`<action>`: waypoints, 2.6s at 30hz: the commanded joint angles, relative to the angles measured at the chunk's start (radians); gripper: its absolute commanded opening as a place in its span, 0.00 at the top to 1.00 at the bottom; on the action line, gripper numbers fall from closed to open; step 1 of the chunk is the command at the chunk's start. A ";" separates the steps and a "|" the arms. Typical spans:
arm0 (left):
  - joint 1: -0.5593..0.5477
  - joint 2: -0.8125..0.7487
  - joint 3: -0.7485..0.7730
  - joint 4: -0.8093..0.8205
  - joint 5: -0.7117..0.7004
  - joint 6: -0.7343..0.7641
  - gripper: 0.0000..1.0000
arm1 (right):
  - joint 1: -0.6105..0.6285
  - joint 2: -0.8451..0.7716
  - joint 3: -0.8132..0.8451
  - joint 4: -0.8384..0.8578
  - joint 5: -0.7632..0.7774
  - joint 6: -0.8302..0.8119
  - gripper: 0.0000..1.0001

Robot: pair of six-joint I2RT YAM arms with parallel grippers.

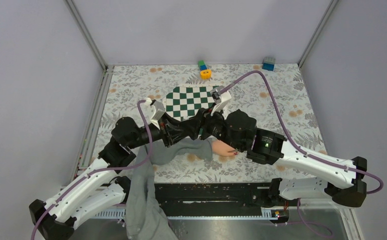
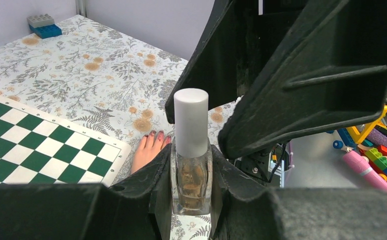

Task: Paint the nails
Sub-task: Unscrew the nail polish bottle.

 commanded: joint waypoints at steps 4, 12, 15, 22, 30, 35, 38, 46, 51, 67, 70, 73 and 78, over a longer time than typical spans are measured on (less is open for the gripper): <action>-0.002 0.008 0.020 0.057 0.015 0.005 1.00 | 0.015 0.027 0.072 -0.011 0.056 -0.010 0.47; -0.002 0.012 0.021 0.055 0.011 0.006 1.00 | 0.018 0.048 0.089 -0.020 0.068 -0.022 0.53; -0.002 0.013 0.023 0.053 0.011 0.007 1.00 | 0.018 0.051 0.088 -0.027 0.074 -0.023 0.55; -0.002 0.014 0.023 0.051 0.015 0.012 1.00 | 0.018 0.055 0.085 -0.024 0.082 -0.019 0.79; -0.002 0.007 0.016 0.104 0.107 -0.002 1.00 | 0.018 0.013 0.056 0.001 0.032 -0.073 1.00; 0.000 0.016 0.003 0.189 0.211 -0.054 1.00 | 0.017 -0.031 0.023 0.046 -0.066 -0.092 1.00; 0.001 0.022 0.000 0.219 0.245 -0.073 1.00 | 0.017 -0.041 0.012 0.048 -0.115 -0.097 1.00; -0.001 0.036 -0.008 0.308 0.342 -0.135 1.00 | 0.017 -0.058 -0.012 0.123 -0.220 -0.109 1.00; 0.000 0.042 -0.013 0.373 0.400 -0.181 1.00 | 0.017 -0.082 -0.044 0.180 -0.333 -0.125 1.00; 0.000 0.063 -0.005 0.538 0.589 -0.315 1.00 | 0.017 -0.114 -0.102 0.298 -0.648 -0.176 1.00; -0.001 0.070 0.000 0.549 0.618 -0.329 1.00 | 0.017 -0.116 -0.100 0.300 -0.701 -0.199 1.00; 0.000 0.077 -0.001 0.596 0.646 -0.367 1.00 | 0.017 -0.109 -0.087 0.292 -0.758 -0.210 1.00; 0.000 0.088 -0.006 0.659 0.671 -0.421 1.00 | 0.017 -0.091 -0.073 0.292 -0.812 -0.204 1.00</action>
